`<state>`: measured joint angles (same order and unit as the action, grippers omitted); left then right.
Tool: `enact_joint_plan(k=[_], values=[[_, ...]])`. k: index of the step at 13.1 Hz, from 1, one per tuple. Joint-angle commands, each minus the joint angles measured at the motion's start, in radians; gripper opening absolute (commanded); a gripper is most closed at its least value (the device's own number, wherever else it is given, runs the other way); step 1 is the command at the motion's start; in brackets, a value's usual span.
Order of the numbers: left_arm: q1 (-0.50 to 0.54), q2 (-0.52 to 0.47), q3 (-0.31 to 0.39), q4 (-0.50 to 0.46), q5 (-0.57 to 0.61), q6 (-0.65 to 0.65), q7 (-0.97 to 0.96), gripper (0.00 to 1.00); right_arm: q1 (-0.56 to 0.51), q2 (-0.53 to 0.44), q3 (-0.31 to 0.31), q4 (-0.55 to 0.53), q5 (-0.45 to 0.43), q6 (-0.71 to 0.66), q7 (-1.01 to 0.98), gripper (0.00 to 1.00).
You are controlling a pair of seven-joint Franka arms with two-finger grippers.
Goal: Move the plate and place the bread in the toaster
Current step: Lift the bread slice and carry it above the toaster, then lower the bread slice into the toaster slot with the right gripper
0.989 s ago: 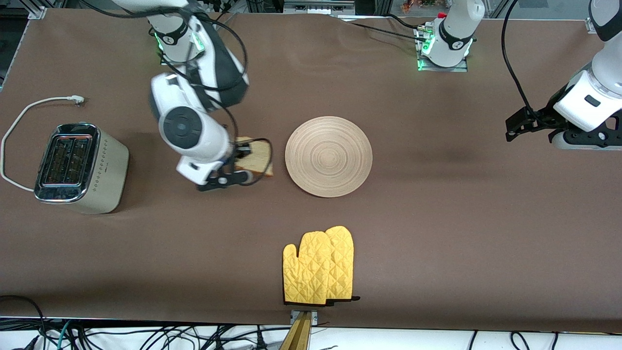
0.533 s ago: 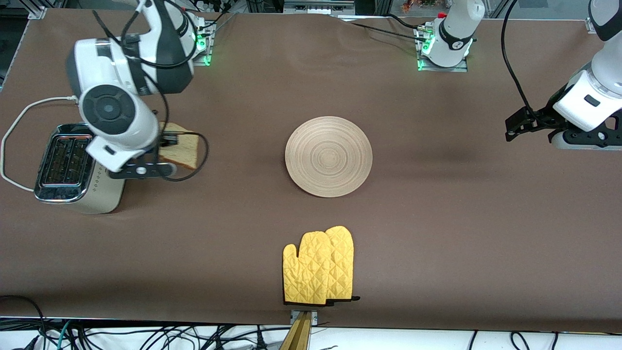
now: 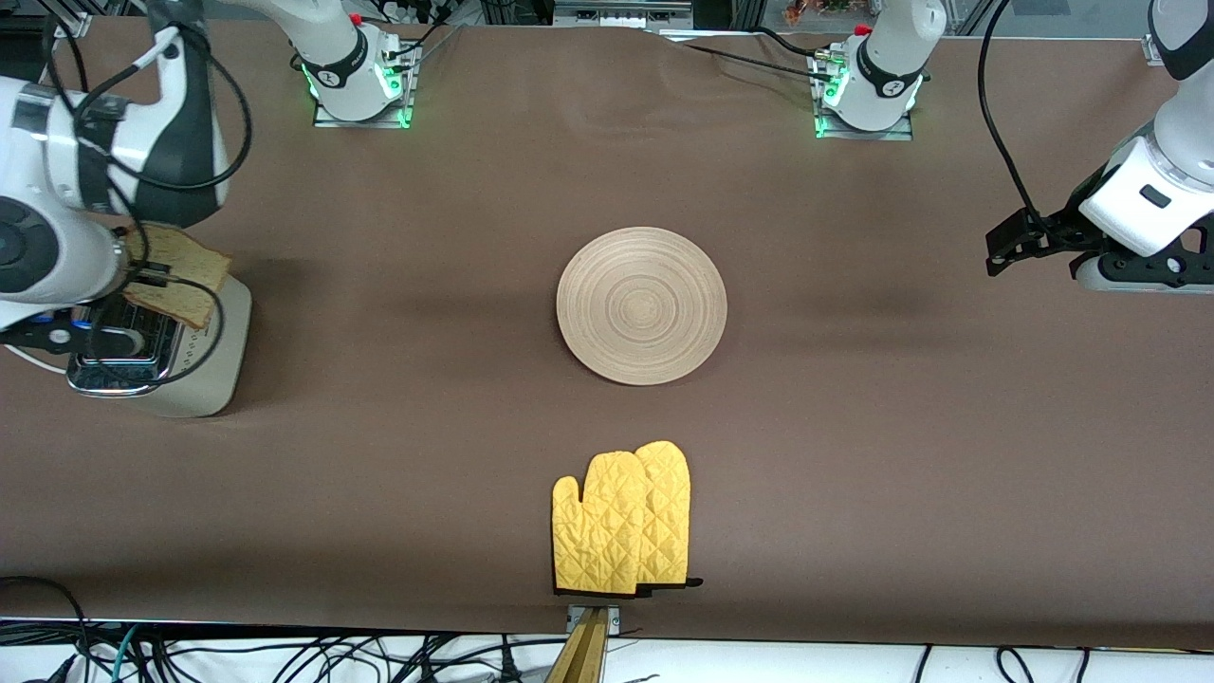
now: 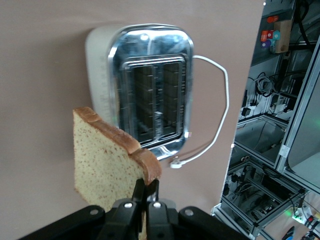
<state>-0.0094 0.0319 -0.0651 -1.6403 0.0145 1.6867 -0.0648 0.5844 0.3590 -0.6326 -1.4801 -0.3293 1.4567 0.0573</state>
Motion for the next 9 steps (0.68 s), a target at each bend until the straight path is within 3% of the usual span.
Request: enact_joint_plan(k=[1,9], values=[[0.0,0.011,-0.002,0.03,-0.004,-0.022,0.005,1.0,-0.052,0.024,0.001,-0.002,-0.056,0.042,-0.056,0.0],[0.0,0.011,-0.002,0.03,-0.004,-0.022,0.005,1.0,-0.127,0.095,0.001,-0.014,-0.06,0.149,-0.118,0.0]])
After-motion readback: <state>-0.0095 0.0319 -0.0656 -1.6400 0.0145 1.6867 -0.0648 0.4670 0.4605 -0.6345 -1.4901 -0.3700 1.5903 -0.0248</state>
